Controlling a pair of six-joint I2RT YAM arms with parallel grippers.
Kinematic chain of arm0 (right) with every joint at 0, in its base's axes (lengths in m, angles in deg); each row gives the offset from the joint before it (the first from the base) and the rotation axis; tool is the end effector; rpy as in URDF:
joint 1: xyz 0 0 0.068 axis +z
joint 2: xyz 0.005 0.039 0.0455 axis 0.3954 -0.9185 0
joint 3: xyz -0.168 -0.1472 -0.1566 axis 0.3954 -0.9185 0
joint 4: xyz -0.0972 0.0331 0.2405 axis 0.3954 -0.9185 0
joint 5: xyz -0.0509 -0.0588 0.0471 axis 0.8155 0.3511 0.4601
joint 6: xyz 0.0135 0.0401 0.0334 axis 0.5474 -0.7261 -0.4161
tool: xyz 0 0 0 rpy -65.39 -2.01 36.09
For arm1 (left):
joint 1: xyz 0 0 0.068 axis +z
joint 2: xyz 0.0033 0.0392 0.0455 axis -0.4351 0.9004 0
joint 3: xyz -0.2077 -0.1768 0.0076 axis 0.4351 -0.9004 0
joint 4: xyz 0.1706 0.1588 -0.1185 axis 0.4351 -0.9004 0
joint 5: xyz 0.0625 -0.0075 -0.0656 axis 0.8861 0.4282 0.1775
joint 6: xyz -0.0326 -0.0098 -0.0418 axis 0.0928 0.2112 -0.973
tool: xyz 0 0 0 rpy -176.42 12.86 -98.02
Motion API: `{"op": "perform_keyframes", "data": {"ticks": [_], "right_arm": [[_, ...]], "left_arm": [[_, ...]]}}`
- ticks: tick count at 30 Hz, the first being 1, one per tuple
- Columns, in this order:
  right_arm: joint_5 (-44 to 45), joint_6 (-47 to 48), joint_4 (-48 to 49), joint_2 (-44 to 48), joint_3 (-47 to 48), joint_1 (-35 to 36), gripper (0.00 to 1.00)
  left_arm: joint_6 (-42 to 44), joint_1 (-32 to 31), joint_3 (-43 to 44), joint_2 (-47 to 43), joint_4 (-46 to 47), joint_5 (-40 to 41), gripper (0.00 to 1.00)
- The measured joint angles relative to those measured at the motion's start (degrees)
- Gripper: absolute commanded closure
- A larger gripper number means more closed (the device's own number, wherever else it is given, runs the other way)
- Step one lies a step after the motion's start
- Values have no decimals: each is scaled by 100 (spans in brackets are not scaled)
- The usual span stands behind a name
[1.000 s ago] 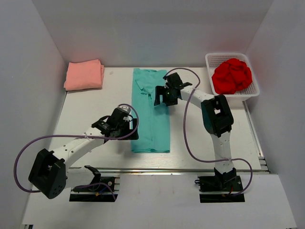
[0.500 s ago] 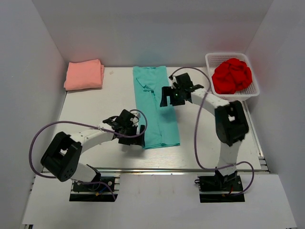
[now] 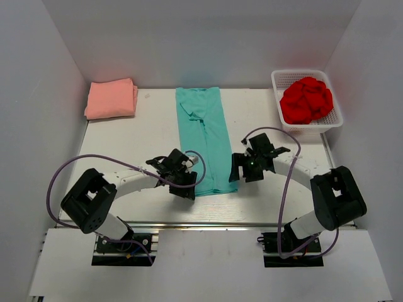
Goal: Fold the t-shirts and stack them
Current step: Grab the bottom of the folded rectangular tshirt with both arms
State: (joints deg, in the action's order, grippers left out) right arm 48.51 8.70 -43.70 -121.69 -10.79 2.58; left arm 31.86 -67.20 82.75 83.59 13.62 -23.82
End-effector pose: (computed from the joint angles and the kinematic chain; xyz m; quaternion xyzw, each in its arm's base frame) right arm 0.2515 0.1313 0.1775 -0.0849 0.9532 0.2077 0.2027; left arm 0.1898 -0.1800 0.1552 0.1801 0.9548 -0.2152 0.0979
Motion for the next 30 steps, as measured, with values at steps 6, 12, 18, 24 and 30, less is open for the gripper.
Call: {"op": "perform_keyframes", "data": {"ticks": [6, 12, 18, 24, 30], "right_arm": [[-732, 0, -39, 245, -531, 4, 20], [-1088, 22, 57, 155, -678, 9, 32], [-1204, 39, 424, -138, -680, 9, 92], [-1377, 98, 638, -205, -789, 9, 100], [-1910, 197, 656, 302, -1220, 94, 100]], "left_arm": [[-149, -160, 17, 83, 46, 240, 63], [-295, -195, 76, 214, 105, 369, 79], [-341, -199, 170, 348, 221, 422, 100], [-297, -221, 101, 221, 221, 472, 100], [-219, -221, -144, -376, 94, 378, 100]]}}
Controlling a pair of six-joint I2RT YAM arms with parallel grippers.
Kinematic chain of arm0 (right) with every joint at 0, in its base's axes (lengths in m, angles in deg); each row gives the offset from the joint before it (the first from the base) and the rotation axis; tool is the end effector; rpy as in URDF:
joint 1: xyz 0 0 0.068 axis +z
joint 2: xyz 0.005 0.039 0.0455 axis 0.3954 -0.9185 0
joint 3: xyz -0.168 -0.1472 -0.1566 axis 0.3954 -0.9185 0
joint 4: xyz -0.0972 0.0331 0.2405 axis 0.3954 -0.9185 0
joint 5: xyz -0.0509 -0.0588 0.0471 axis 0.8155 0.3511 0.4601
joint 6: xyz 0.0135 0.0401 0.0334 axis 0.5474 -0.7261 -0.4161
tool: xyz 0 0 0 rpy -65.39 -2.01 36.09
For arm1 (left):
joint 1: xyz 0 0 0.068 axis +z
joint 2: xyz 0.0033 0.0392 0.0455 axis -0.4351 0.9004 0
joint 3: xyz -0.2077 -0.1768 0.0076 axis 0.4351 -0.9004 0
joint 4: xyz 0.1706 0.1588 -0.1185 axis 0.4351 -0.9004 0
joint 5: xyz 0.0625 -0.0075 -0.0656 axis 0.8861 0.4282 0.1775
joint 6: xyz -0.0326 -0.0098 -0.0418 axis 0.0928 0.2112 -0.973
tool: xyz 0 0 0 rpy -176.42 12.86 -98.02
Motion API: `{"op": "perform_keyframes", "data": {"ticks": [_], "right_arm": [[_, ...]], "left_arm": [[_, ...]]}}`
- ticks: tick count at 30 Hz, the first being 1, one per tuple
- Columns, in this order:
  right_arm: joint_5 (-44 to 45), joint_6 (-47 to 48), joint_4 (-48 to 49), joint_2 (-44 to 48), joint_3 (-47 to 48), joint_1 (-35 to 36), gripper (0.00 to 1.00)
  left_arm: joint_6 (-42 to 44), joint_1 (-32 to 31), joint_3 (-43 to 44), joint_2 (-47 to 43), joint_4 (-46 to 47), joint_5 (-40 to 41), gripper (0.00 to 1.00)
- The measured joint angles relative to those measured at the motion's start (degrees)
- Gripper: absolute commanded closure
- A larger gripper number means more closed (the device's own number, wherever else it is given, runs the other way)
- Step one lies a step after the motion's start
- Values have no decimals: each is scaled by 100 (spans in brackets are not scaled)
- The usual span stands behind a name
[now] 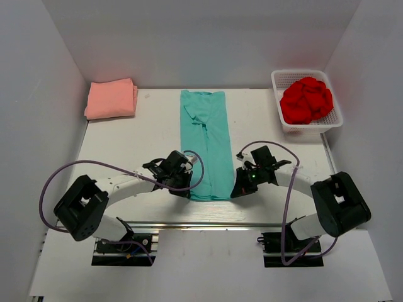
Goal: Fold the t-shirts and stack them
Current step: Grab the bottom of the folded rectangular tshirt with both arms, then fold the folded rectangular tshirt in 1/3 of the way
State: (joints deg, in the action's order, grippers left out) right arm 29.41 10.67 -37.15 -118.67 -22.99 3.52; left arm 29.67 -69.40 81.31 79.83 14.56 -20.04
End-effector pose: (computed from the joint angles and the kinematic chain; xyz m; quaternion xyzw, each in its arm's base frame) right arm 0.2084 0.1269 0.1424 -0.1445 0.9213 0.3415 0.1167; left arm 0.1795 -0.1809 0.1643 0.1761 0.9531 -0.2079 0.1315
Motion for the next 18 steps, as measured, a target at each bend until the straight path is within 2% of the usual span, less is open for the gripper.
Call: {"op": "perform_keyframes", "data": {"ticks": [7, 18], "right_arm": [[31, -17, 72, 195, 173, 68, 100], [1311, -452, 584, -656, 1939, -13, 100]], "left_arm": [[37, 61, -4, -131, 197, -61, 100], [-258, 426, 1047, 133, 282, 1641, 100]]}}
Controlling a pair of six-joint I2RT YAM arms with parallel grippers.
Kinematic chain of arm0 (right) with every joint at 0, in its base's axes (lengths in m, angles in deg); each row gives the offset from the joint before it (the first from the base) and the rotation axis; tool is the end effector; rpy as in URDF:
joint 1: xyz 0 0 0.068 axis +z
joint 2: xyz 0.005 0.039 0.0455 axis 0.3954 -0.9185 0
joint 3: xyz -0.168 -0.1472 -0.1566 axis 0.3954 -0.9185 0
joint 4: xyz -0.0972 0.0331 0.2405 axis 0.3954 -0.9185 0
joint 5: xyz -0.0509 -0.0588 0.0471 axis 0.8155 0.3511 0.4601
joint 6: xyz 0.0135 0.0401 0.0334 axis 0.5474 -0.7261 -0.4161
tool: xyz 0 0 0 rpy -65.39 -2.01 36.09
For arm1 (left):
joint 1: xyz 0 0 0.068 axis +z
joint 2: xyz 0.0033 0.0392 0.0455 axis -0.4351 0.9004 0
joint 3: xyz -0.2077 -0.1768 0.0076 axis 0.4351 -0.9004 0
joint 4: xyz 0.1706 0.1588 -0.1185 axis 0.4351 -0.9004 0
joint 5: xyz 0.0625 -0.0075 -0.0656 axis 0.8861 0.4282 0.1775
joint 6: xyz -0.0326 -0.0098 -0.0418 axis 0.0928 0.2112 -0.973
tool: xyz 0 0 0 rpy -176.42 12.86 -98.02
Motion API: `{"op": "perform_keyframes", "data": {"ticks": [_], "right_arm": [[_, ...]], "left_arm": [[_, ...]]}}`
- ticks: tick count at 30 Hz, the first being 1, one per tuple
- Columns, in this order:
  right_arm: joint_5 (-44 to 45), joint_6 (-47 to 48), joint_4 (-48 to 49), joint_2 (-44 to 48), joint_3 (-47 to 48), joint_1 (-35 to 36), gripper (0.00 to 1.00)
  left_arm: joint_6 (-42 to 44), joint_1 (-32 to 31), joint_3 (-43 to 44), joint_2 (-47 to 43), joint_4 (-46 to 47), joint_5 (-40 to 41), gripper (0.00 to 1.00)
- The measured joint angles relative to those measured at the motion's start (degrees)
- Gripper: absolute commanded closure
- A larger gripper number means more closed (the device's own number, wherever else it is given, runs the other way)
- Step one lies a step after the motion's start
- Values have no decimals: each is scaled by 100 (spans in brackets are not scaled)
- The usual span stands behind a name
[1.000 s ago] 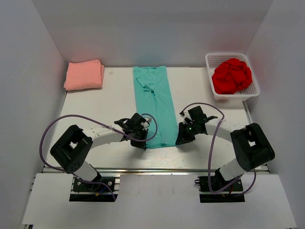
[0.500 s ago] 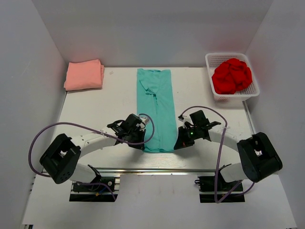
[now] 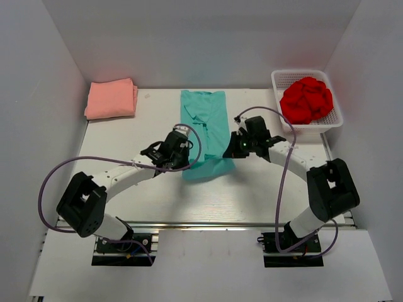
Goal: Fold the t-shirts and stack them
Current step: Fold the folded rectangular tshirt in 1/3 of the way
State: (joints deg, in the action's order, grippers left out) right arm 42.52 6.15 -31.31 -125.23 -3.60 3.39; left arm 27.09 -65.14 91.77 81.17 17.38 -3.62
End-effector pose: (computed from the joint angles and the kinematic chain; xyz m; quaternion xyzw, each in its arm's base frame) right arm 0.2884 0.1584 0.2130 -0.1045 0.8994 0.3044 0.2957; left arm 0.2303 -0.1850 0.2140 0.0798 0.9408 -0.1468 0.2950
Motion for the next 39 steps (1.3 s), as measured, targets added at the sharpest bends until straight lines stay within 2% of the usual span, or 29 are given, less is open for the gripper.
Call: {"op": "perform_keyframes", "data": {"ticks": [7, 16, 26, 39], "right_arm": [[483, -90, -90, -772, 1248, -142, 100], [588, -142, -345, -1797, 2610, -337, 100], [468, -83, -579, -2623, 3613, -562, 100], [341, -70, -507, -3700, 4546, -756, 100]], "left_arm": [[120, 382, 918, 468, 83, 811, 100], [634, 774, 2070, 1578, 273, 1224, 100], [1060, 1244, 3027, 2610, 522, 1231, 100], [1399, 1532, 3930, 3757, 898, 710, 100]]}}
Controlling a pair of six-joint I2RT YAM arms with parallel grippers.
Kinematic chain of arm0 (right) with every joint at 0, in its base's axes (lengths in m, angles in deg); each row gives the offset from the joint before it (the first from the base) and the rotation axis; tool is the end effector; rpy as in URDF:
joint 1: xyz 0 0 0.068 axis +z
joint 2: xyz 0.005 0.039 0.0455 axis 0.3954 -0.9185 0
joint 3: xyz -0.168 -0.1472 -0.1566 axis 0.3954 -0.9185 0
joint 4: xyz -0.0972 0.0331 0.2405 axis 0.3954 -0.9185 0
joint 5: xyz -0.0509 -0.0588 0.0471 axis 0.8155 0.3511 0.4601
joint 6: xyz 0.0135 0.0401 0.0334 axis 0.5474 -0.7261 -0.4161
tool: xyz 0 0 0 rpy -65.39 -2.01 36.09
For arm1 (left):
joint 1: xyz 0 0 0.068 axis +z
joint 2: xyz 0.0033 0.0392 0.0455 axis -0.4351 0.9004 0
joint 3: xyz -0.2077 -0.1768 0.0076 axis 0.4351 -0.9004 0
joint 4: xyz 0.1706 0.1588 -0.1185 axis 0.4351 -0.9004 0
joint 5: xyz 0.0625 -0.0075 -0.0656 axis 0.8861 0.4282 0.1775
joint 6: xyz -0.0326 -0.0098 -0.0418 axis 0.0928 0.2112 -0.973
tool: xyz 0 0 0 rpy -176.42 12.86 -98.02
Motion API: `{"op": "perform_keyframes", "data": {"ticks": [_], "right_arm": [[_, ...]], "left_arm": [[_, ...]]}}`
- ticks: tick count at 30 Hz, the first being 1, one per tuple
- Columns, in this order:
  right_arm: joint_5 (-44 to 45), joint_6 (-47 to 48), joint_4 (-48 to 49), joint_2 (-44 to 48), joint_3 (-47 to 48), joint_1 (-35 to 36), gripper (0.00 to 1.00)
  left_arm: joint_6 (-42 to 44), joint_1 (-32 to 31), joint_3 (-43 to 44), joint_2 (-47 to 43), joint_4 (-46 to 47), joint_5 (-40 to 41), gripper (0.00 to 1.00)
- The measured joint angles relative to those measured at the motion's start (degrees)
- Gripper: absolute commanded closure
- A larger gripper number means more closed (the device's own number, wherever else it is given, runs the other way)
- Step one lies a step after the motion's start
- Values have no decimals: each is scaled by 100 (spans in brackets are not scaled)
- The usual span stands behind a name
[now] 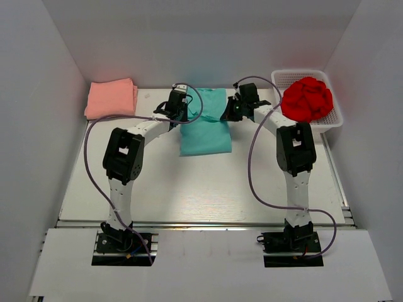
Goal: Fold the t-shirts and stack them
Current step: Fold the folded rectangular tshirt in 1/3 of the way
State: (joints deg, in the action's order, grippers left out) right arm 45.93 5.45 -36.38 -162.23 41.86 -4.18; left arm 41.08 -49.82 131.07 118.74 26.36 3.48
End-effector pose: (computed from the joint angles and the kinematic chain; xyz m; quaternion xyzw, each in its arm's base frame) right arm 0.4733 0.1745 0.2030 -0.0316 0.8965 0.2696 0.3503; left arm 0.4400 -0.1881 0.2016 0.0362 0.9055 -0.0432 0.4205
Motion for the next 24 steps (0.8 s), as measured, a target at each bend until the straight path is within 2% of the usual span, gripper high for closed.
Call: {"op": "perform_keyframes", "data": {"ticks": [1, 2, 3, 4, 5, 6, 7, 8, 10, 11, 12, 13, 19, 24], "right_arm": [[4, -39, 61, -79, 26, -17, 94], [7, -90, 129, -153, 42, -37, 83], [-2, -107, 188, -251, 85, -63, 68], [-20, -173, 225, -319, 120, -79, 68], [-50, -157, 267, -396, 170, -101, 65], [-87, -146, 289, -472, 249, -116, 59], [-105, -142, 310, -520, 319, -129, 40], [-118, -136, 326, -538, 367, -142, 32], [-127, -55, 417, -503, 407, -151, 25], [-133, -17, 448, -457, 402, -153, 18], [-149, 11, 455, -376, 382, -151, 16], [-164, 55, 557, -240, 245, -146, 10], [-291, 68, 949, 1316, -1440, -131, 10], [-442, -105, 1189, 2297, -2944, -122, 10]], "left_arm": [[17, 15, 81, 101, 15, -22, 100], [39, 37, 170, 203, 15, -57, 99], [59, 48, 275, 302, 20, -85, 65], [127, 61, 372, 389, 31, -109, 41], [186, 76, 476, 474, 42, -168, 23], [205, 96, 533, 527, 76, -227, 14], [260, 107, 557, 553, 96, -271, 4], [319, 111, 573, 555, 105, -319, 3], [374, 133, 610, 546, 94, -376, 1], [400, 142, 610, 520, 87, -389, 1], [409, 149, 599, 474, 57, -400, 1], [411, 153, 531, 398, 57, -409, 1], [337, 129, -824, -955, -90, -575, 0], [48, 50, -2052, -2100, -7, -1165, 0]]}}
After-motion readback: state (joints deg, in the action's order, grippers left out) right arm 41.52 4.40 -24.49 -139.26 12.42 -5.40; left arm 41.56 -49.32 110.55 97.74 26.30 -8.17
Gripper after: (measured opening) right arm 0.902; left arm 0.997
